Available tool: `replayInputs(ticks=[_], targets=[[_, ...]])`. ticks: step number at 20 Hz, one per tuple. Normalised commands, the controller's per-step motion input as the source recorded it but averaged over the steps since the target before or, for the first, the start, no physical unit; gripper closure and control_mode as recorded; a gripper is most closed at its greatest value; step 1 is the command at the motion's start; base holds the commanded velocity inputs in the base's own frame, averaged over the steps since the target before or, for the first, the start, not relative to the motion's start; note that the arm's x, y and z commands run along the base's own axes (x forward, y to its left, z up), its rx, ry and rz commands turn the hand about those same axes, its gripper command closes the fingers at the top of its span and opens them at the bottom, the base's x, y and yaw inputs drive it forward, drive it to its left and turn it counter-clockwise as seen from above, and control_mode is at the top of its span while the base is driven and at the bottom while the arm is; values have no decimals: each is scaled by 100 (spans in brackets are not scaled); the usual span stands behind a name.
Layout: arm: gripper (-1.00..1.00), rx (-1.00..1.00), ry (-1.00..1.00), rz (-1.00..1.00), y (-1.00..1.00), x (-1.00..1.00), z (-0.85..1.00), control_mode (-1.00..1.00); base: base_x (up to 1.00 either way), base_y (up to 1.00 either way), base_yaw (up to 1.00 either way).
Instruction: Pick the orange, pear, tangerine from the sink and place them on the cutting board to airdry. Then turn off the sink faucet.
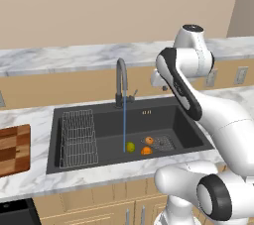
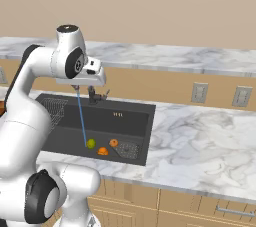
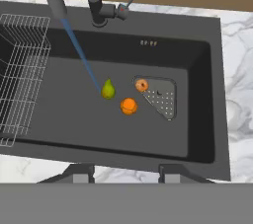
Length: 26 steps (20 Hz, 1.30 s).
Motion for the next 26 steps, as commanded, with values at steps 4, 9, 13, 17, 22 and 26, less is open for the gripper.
replayInputs(ticks=[4,9,13,17,22,26], targets=[[-100,-1,0,0,4,-6,-6,-100,0,0,0],[-100,-1,2,0,4,3,-49,-100,0,0,0],[-100,0,0,0,-3,8,-48,-100,0,0,0],[-100,0,0,0,0,30,-40,-100,0,0,0],[-100,0,0,0,1,27,-28,-100,0,0,0],[-100,0,0,0,0,35,-29,-100,0,0,0]])
